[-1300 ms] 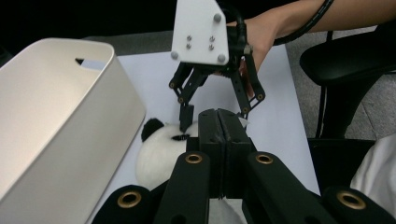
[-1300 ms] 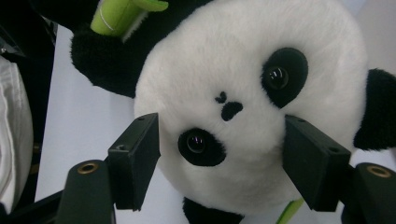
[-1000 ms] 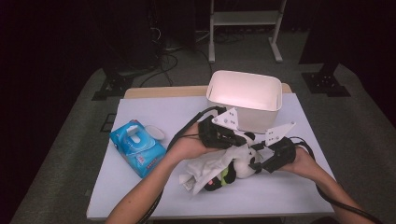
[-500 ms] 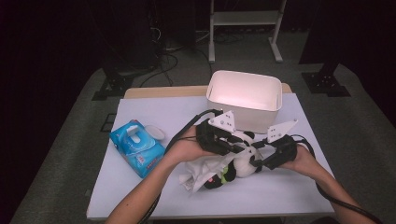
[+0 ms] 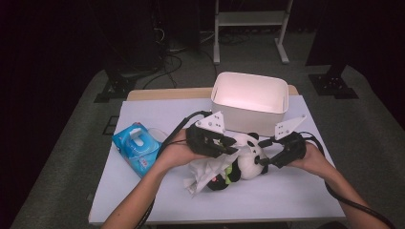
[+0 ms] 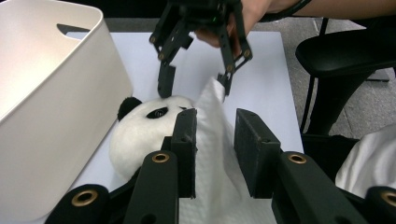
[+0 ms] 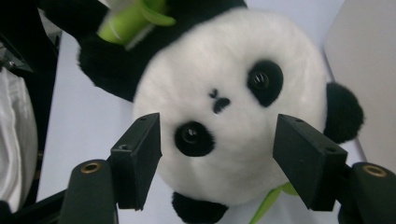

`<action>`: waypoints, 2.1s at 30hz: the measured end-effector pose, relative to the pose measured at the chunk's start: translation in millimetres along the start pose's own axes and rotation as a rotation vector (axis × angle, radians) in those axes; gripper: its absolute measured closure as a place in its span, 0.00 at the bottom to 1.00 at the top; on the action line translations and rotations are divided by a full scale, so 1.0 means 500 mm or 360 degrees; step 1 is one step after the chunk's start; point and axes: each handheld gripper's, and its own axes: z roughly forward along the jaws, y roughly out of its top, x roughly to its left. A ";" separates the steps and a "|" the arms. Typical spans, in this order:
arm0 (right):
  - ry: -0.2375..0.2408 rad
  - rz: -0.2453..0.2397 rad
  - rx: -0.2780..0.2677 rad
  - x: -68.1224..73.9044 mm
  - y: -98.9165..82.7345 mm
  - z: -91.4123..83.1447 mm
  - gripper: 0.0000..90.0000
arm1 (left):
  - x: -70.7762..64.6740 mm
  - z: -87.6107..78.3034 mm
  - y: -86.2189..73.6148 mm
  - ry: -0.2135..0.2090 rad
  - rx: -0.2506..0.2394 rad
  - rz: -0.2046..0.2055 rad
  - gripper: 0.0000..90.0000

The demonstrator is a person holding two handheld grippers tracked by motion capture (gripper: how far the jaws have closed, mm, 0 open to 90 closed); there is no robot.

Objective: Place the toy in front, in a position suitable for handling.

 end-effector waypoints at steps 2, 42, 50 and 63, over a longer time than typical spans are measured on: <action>0.0003 -0.0020 -0.0019 0.005 0.008 -0.008 0.35 | 0.000 -0.005 -0.005 0.0013 0.0004 -0.0007 0.75; 0.0121 -0.0326 0.0108 0.028 0.243 0.138 0.54 | -0.004 -0.069 -0.132 0.0150 0.0061 -0.0157 0.75; 0.0145 -0.0291 0.0173 0.023 0.238 0.169 0.80 | -0.007 -0.075 -0.135 0.0150 0.0049 -0.0158 0.75; 0.0147 -0.0247 0.0126 0.017 0.200 0.085 0.97 | -0.004 -0.073 -0.122 0.0151 0.0038 -0.0150 0.74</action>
